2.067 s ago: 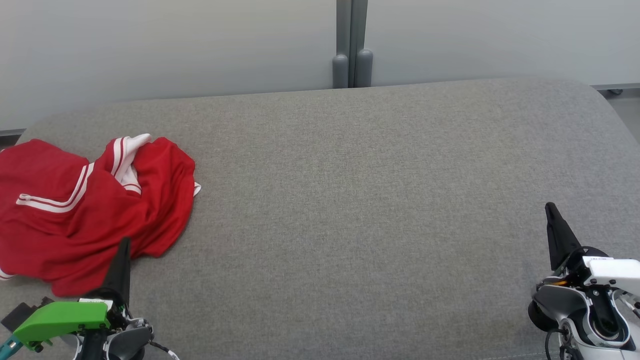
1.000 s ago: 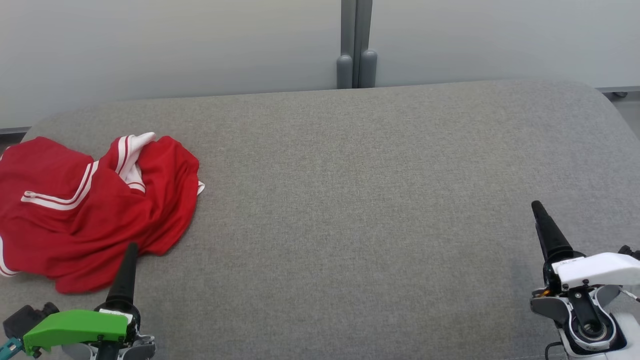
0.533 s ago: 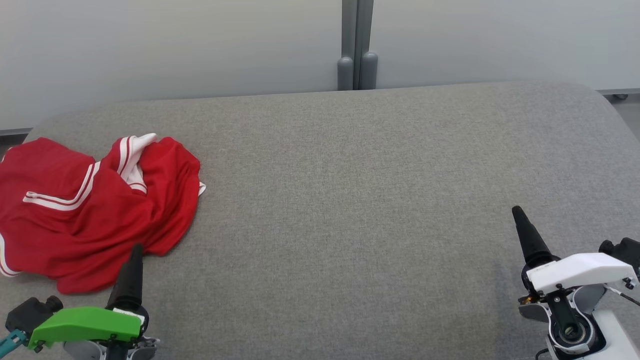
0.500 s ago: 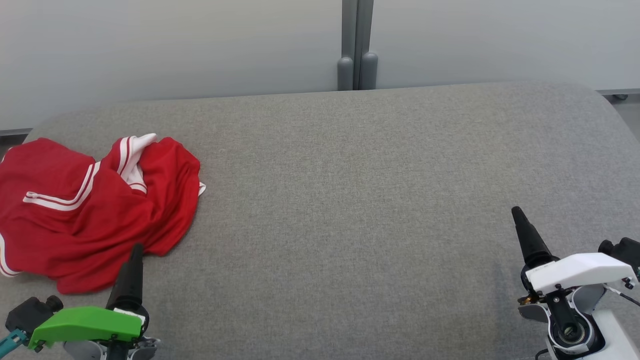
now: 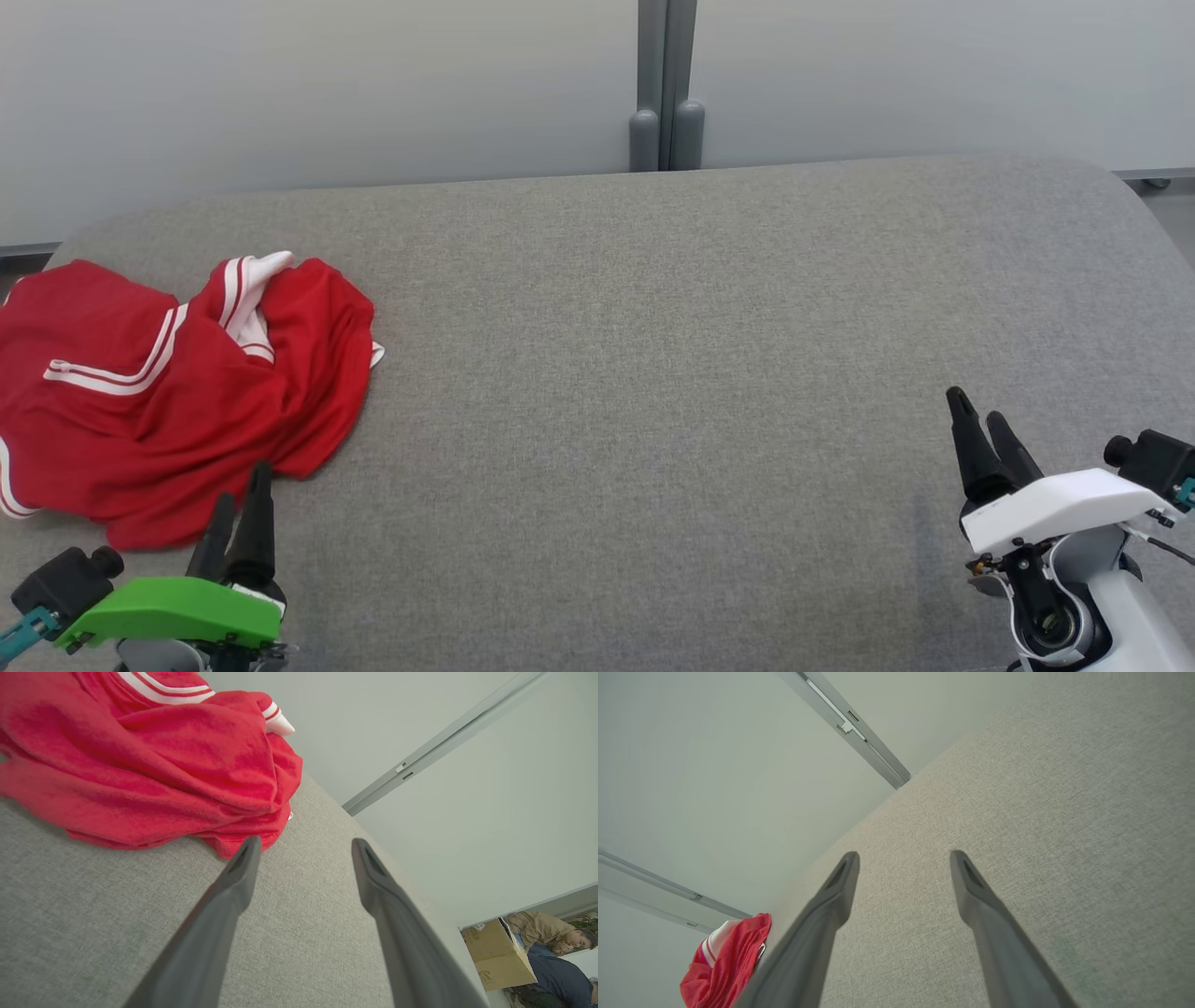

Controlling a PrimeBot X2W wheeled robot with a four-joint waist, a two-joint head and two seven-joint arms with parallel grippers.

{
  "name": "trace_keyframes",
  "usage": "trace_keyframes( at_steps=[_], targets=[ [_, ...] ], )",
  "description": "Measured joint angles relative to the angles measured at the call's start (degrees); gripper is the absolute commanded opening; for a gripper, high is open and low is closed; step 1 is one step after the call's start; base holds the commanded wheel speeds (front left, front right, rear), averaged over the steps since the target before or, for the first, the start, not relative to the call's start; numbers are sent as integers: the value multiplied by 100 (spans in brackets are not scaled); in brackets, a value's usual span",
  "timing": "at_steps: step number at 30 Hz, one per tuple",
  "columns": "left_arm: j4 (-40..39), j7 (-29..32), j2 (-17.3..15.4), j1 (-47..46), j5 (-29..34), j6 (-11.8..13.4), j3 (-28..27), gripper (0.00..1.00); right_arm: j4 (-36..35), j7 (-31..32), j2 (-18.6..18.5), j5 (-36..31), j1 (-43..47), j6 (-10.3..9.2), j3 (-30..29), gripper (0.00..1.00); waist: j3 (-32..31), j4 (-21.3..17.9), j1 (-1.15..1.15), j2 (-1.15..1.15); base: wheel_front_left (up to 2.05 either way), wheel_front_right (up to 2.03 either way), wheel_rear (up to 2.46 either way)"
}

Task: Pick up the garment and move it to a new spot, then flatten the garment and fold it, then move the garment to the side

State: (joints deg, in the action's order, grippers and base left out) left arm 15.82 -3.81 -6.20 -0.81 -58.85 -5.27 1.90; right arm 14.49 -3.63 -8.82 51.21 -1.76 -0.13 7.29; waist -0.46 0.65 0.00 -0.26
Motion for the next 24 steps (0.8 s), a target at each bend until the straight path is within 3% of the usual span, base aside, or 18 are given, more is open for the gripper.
trace_keyframes(
  at_steps=[19, 24],
  targets=[
    [-11, -355, -66, 111, 1405, 4, 45, 100, -70, -366, -198, -1421, 15, -234, 331, 100, -15, -15, 0, 0, 0, 0, 0],
    [-10, -442, -77, 124, 1762, 0, 53, 100, -91, -460, -220, -1701, 24, -196, 460, 100, -21, -16, 0, 0, 0, 0, 0]
  ],
)
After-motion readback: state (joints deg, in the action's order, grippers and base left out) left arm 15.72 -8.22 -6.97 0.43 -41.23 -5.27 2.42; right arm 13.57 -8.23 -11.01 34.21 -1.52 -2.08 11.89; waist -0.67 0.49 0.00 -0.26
